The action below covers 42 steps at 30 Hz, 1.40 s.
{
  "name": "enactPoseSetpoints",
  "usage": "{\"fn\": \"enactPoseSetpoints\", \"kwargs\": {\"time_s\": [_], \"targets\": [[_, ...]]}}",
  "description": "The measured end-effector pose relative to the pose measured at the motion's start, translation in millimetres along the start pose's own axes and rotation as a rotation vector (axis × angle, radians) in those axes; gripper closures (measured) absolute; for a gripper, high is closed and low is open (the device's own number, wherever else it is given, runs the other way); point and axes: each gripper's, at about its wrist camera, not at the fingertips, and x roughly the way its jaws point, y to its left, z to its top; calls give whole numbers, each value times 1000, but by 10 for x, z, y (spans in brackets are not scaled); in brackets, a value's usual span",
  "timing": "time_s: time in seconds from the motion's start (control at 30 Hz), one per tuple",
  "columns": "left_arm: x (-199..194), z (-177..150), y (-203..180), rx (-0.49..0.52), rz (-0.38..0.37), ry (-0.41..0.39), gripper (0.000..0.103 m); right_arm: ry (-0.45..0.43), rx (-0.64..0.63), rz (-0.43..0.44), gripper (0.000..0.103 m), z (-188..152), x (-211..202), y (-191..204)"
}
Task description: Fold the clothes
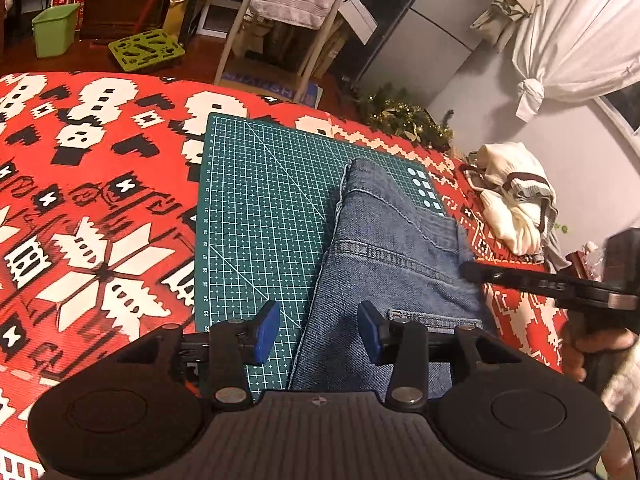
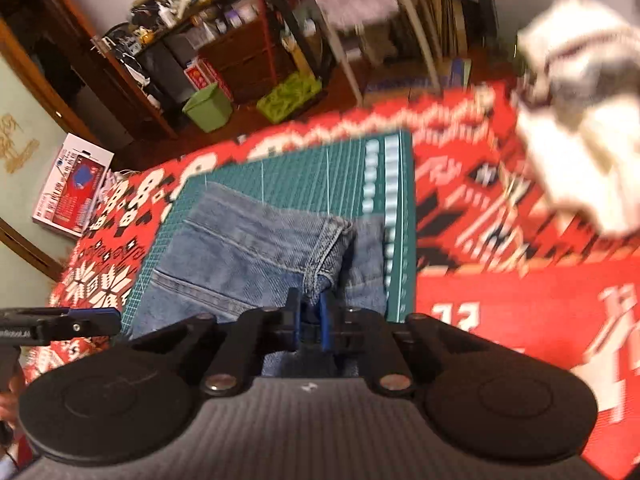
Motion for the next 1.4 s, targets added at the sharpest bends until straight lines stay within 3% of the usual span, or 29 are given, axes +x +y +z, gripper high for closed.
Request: {"fn": "enactPoseSetpoints", "kwargs": {"time_s": [0.13, 0.23, 0.33, 0.37, 0.4, 0.43, 0.6, 0.63, 0.67, 0.7, 0.77, 0.87, 1.0, 1.1, 1.2, 1.4], "targets": [[-63, 12, -83, 44, -29, -32, 61, -13, -101, -94, 95, 3, -72, 106], [76, -14, -123, 74, -5, 18, 61, 70, -54, -118, 94, -83, 224, -39], [156, -44, -113, 82, -1, 30, 57, 47, -21, -118, 92, -166, 239, -107], [163, -49, -103, 76, -3, 31, 57, 37, -7, -118, 88, -190, 223, -125], [168, -52, -87, 67, -7, 32, 57, 32, 16, -113, 74, -199, 200, -155], [182, -47, -80, 62, -15, 33, 57, 30, 43, -96, 70, -206, 178, -198], [286, -11, -70, 48, -49, 39, 57, 35, 69, -49, 71, -167, 280, -307], [325, 3, -82, 47, -48, 40, 58, 40, 77, -36, 80, -152, 304, -316], [357, 7, -110, 54, -45, 44, 62, 47, 94, -20, 84, -136, 324, -326], [386, 8, -144, 64, -41, 48, 78, 48, 101, -20, 86, -128, 330, -324], [421, 8, -235, 102, -17, 47, 86, 46, 92, -28, 90, -106, 330, -292], [416, 37, -373, 179, 46, 18, 87, 28, 103, -27, 94, -4, 344, -271], [530, 226, -325, 151, 76, 10, 87, 23, 94, -44, 93, 194, 503, -282], [578, 316, -329, 147, 92, 22, 77, 51, 99, -40, 89, 271, 620, -350], [428, 282, -385, 180, 104, -1, 62, 49, 88, -45, 69, 265, 490, -397], [129, 213, -498, 246, 129, -46, 51, 9, 23, -50, 65, 88, -107, -297]]}}
